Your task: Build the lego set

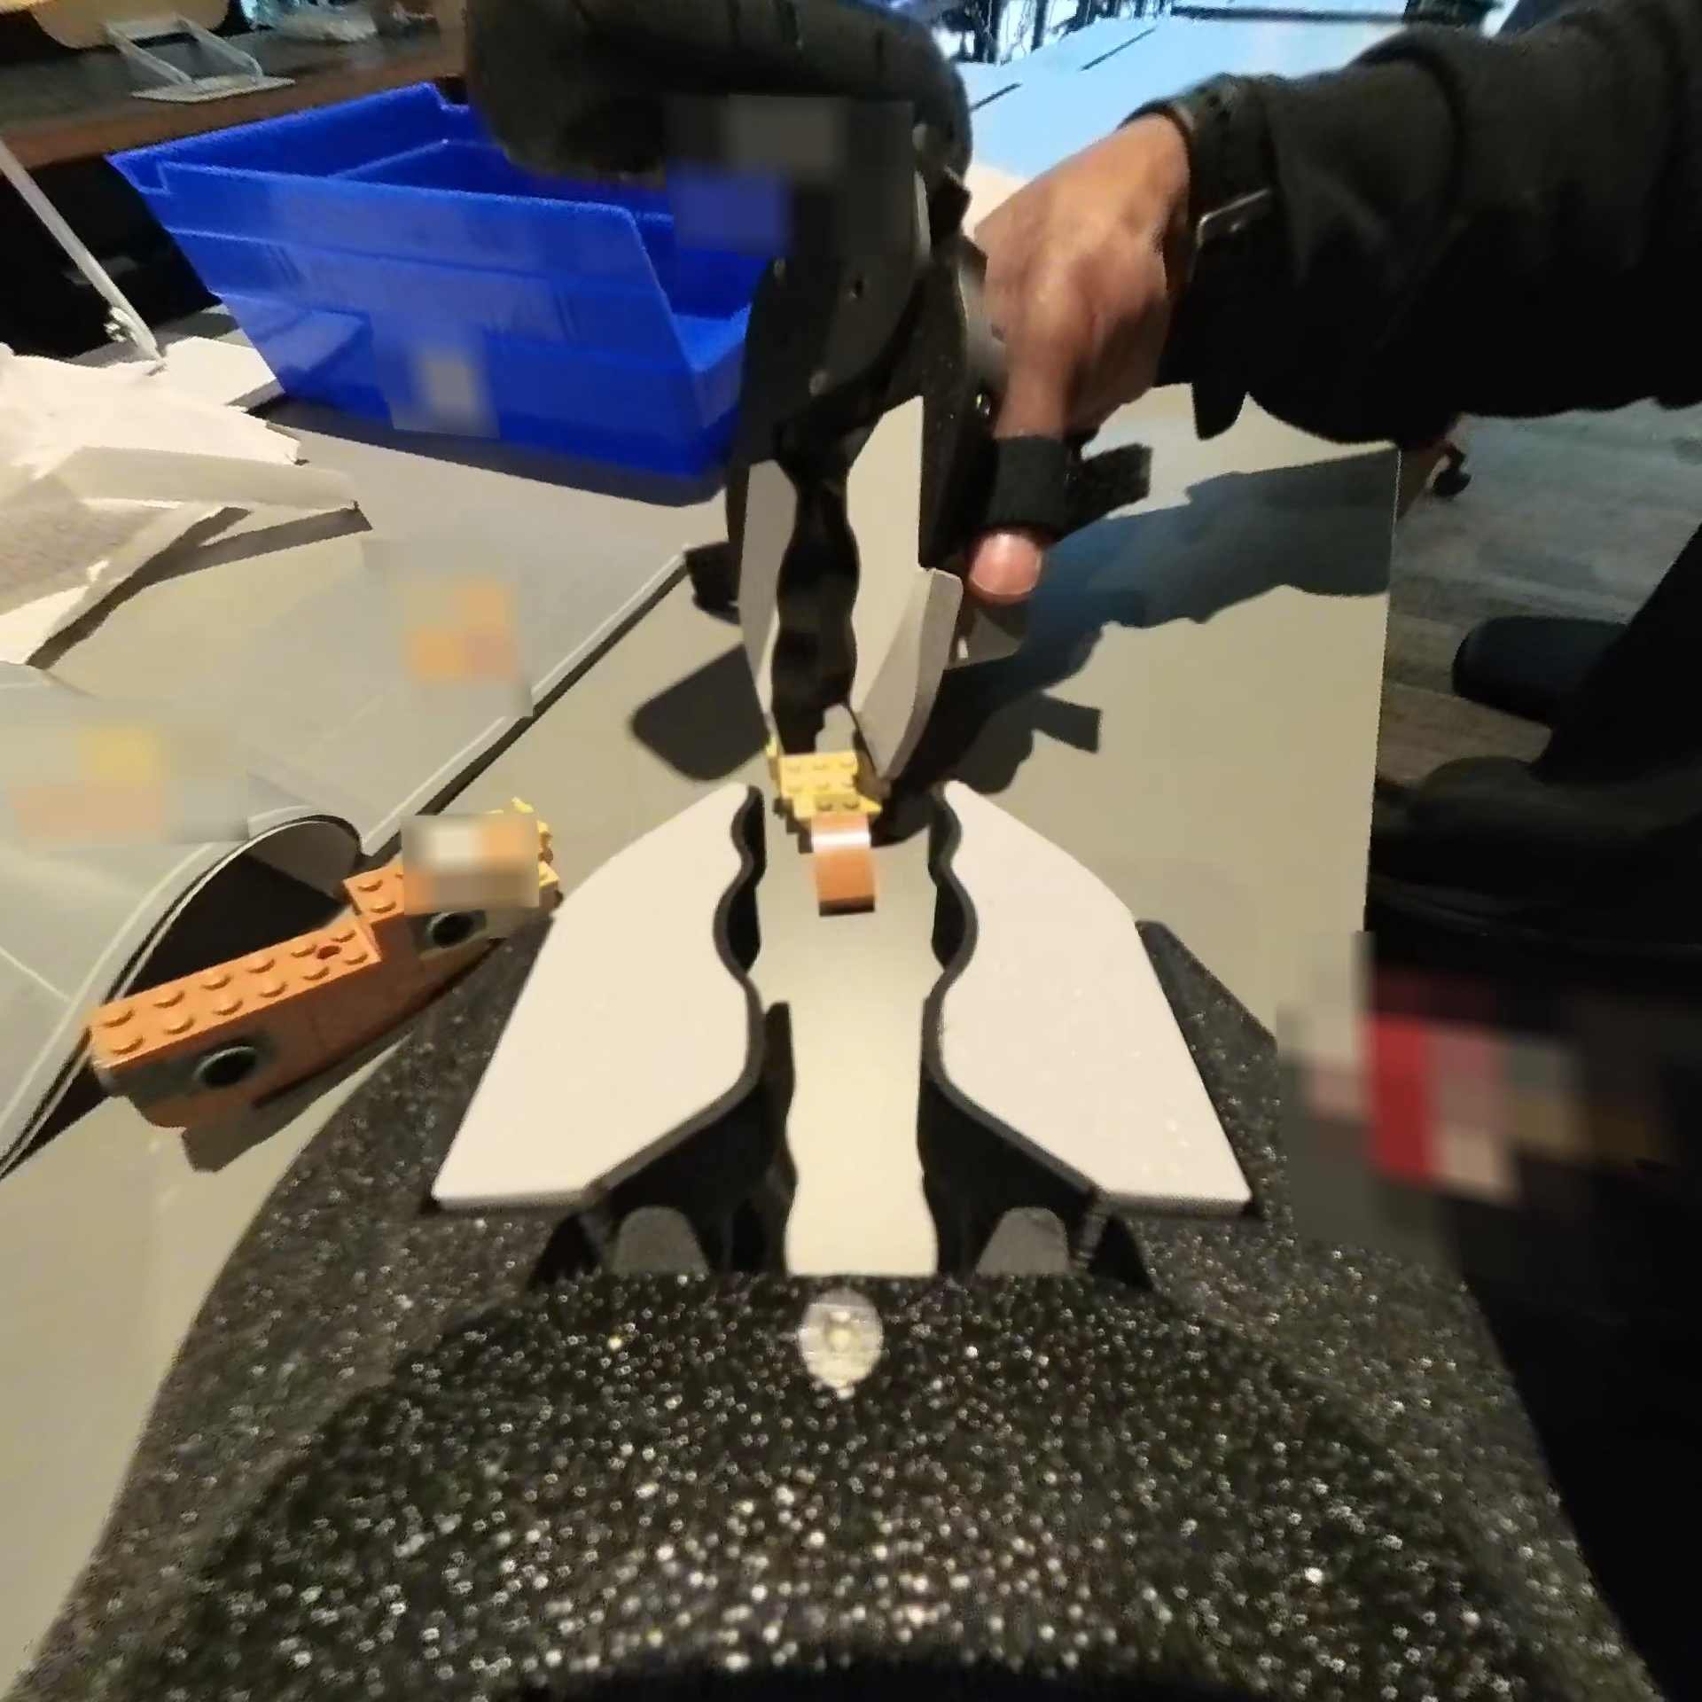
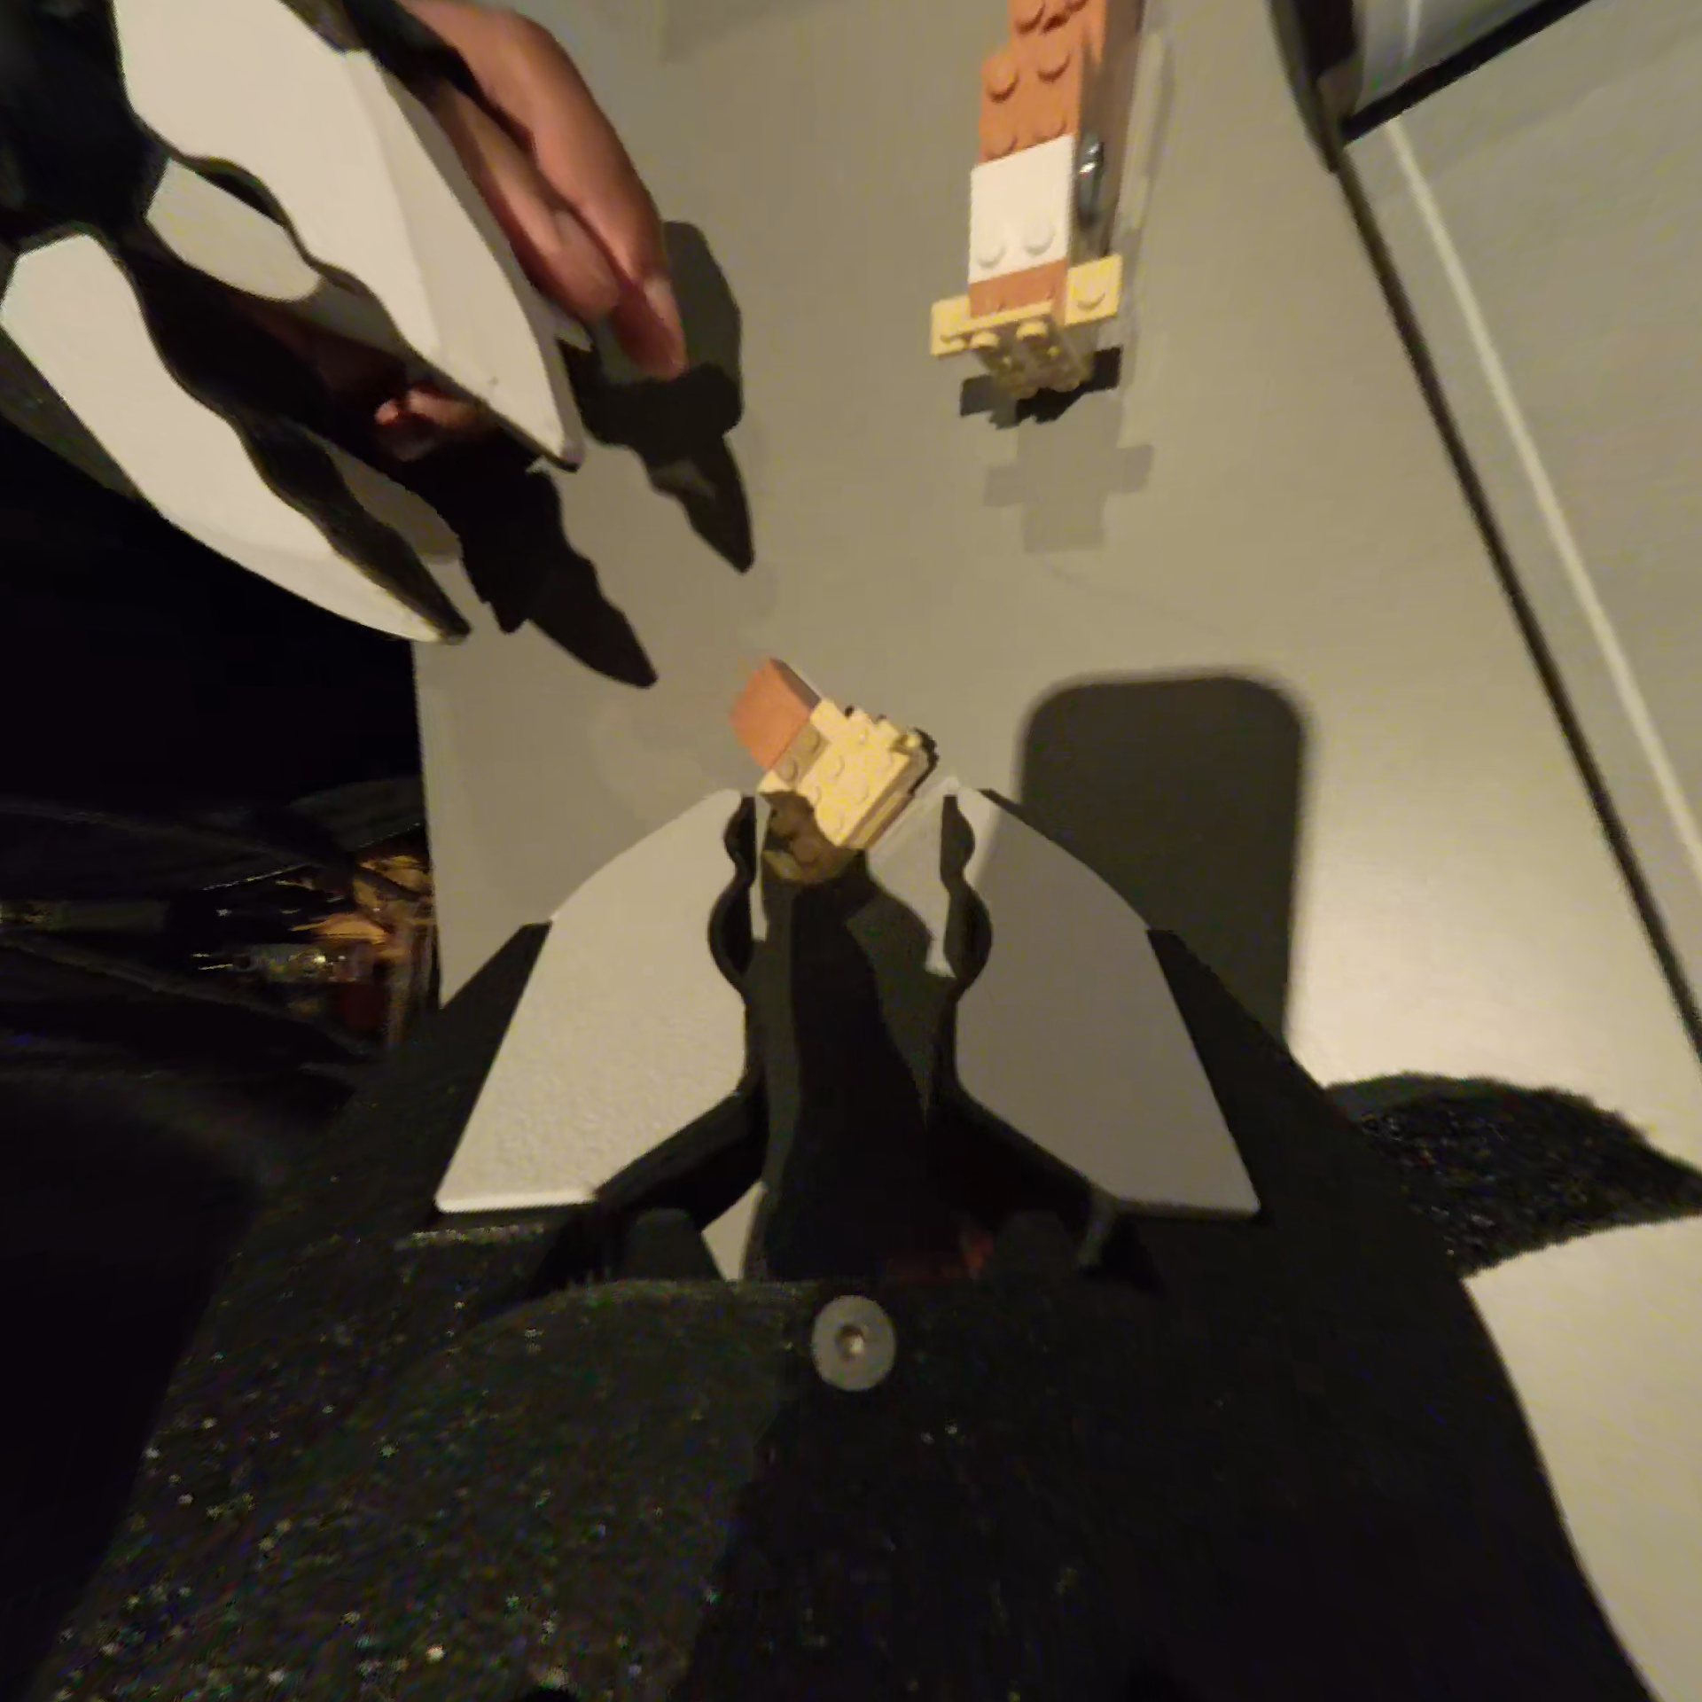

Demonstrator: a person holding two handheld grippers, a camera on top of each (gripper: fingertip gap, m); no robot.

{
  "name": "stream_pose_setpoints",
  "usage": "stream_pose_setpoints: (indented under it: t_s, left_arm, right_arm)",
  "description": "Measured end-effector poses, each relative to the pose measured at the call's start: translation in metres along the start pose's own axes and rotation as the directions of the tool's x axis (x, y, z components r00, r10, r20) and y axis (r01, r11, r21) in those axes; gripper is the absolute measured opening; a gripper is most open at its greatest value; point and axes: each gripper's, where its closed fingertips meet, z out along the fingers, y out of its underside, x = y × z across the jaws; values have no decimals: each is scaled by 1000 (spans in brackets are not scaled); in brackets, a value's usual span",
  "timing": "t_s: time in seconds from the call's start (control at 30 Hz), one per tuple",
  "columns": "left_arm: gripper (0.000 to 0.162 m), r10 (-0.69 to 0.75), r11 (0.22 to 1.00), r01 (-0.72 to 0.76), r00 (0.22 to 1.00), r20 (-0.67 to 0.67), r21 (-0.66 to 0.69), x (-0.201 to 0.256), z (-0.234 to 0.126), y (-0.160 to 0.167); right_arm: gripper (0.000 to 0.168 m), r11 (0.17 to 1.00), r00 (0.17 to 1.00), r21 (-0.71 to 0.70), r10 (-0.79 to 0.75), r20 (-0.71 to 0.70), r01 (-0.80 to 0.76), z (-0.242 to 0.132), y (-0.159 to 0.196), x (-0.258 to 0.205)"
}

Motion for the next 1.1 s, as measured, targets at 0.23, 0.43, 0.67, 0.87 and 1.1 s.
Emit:
stream_pose_setpoints:
  t_s: [0.23,0.43,0.67,0.87,1.1]
  left_arm:
    - [32,-1,997,3,1000,26,-71,-5,2,11]
    - [30,5,979,6,999,53,-203,-8,17,26]
    - [30,48,955,-40,999,22,-292,-1,32,35]
    - [25,62,959,-48,997,44,-279,-3,31,32]
    - [10,105,960,-82,992,72,-267,-4,37,27]
  right_arm:
    - [41,982,996,182,-44,-79,58,-20,-10,7]
    - [36,886,967,407,-146,-210,222,-49,-27,12]
    - [35,830,967,501,-178,-181,246,-58,-32,13]
    - [31,815,970,526,-194,-146,242,-62,-29,8]
    - [30,821,967,512,-200,-159,253,-60,-27,6]
